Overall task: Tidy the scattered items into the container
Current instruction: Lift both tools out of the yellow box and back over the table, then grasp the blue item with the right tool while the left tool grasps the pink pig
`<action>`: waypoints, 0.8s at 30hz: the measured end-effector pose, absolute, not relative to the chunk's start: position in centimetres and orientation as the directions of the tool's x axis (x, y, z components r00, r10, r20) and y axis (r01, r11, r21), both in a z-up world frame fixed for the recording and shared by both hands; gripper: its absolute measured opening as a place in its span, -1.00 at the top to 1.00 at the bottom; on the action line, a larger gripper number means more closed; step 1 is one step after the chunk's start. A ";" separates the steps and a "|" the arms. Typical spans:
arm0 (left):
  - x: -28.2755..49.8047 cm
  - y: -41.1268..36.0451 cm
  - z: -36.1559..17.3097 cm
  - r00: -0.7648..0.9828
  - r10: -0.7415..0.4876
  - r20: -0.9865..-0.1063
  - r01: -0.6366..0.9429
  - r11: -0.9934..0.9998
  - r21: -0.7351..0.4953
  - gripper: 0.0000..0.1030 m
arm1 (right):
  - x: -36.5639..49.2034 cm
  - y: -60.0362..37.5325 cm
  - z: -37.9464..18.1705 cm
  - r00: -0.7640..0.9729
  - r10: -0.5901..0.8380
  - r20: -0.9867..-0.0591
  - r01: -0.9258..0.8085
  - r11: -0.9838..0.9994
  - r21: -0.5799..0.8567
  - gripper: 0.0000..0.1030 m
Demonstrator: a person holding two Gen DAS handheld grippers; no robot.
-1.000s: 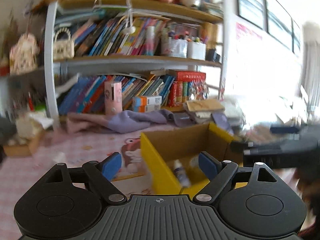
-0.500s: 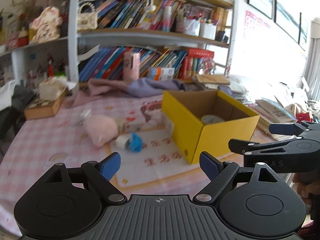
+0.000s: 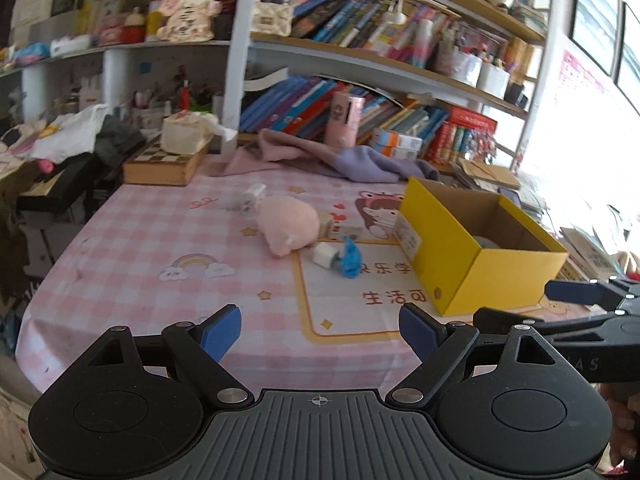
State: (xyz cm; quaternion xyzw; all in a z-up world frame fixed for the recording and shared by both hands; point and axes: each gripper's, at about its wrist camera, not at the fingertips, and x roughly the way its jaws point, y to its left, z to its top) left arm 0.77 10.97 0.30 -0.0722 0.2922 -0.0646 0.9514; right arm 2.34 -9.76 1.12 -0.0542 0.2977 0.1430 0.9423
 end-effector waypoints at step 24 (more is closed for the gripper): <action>4.5 12.0 -1.3 0.786 -0.139 -0.603 0.045 0.985 -0.168 -0.72 | 5.9 -6.8 -0.5 0.713 0.306 -0.631 -0.410 0.912 -0.021 -0.48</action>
